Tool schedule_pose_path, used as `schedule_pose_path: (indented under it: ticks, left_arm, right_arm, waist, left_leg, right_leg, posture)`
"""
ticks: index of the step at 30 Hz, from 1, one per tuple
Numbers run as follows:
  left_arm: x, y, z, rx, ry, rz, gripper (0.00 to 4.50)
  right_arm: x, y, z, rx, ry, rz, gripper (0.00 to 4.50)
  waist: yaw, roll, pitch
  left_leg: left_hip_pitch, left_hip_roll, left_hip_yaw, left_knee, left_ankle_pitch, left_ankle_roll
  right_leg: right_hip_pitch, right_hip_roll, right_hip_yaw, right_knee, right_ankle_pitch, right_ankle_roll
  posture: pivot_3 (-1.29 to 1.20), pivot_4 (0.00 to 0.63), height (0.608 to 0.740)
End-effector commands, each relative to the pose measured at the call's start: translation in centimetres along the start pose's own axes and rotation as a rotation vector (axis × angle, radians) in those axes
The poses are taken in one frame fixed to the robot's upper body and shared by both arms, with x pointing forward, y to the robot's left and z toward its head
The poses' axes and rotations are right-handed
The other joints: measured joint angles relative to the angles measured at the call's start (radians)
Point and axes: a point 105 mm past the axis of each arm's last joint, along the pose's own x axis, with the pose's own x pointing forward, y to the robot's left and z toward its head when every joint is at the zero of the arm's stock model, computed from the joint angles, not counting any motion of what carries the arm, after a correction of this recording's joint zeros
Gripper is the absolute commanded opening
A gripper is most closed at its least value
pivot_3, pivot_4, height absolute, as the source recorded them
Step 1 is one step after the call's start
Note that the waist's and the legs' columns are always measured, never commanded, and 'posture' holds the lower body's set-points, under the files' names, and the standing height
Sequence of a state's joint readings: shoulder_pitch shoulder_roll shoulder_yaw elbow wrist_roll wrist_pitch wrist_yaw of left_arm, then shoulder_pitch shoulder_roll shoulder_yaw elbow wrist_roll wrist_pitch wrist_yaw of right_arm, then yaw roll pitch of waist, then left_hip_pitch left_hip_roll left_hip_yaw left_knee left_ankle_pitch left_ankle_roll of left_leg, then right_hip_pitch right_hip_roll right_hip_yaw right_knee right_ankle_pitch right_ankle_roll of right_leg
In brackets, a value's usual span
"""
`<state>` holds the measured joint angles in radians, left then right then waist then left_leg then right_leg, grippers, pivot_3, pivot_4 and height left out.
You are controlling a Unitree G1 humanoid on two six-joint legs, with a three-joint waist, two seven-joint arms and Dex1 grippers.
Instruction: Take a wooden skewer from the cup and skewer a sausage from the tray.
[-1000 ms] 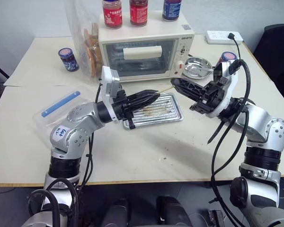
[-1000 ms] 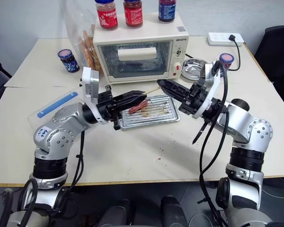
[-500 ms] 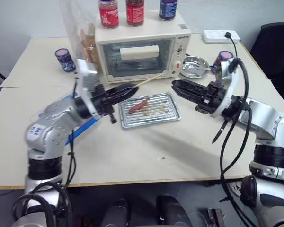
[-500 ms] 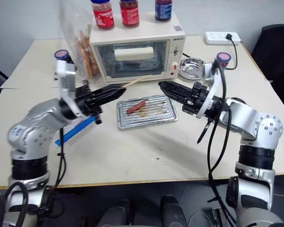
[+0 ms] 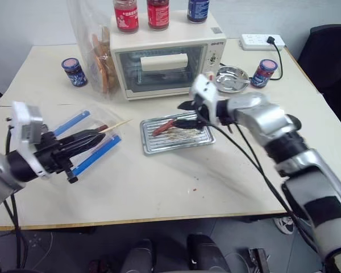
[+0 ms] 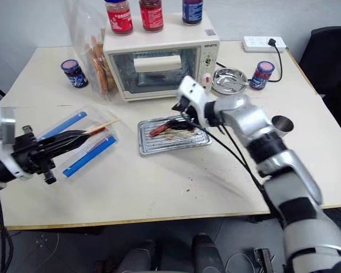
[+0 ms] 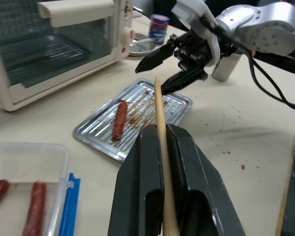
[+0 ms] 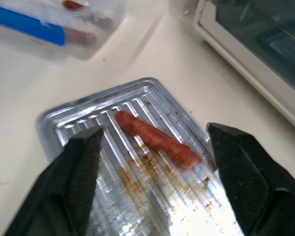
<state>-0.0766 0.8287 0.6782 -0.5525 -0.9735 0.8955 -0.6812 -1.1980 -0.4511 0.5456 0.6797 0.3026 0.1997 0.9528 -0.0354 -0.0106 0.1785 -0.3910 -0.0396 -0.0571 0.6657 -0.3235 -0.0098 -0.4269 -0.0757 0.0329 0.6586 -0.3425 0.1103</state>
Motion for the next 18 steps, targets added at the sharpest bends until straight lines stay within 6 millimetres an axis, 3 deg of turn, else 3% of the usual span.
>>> schedule_pose_path:
  ticks: [1, 9, 18]
  left_arm:
    - [-0.5, -0.8, 0.9, 0.047, -0.033, 0.022, 0.0]
    - [-0.1, -1.2, 1.1, 0.059, -0.039, 0.034, 0.0]
    - [0.9, -1.2, 1.3, 0.078, -0.048, 0.014, 0.0]
  right_arm:
    - [1.7, -0.4, 0.8, -0.138, 0.003, 0.014, 3.36]
    - [4.4, 0.7, -0.3, -0.182, 0.066, 0.061, 3.36]
    - [5.1, 0.8, -1.5, -0.109, 0.125, 0.039, 3.36]
  waist:
    - [-0.002, 0.0, 0.0]
    - [-0.017, 0.0, 0.0]
    - [-0.044, 0.0, 0.0]
  left_leg:
    - [0.0, 0.0, 0.0, -0.001, 0.0, 0.0]
    - [0.0, 0.0, 0.0, 0.0, 0.001, -0.001]
    - [0.0, 0.0, -0.001, -0.001, 0.001, -0.003]
  right_leg:
    - [0.0, 0.0, 0.0, 0.0, 0.0, 0.0]
    - [0.0, 0.0, -0.001, 0.0, 0.0, -0.001]
    - [0.0, 0.0, -0.001, 0.003, 0.0, -0.001]
  posture:
    - [0.0, 0.15, 0.74]
    - [0.0, 0.15, 0.74]
    - [0.0, 0.15, 0.74]
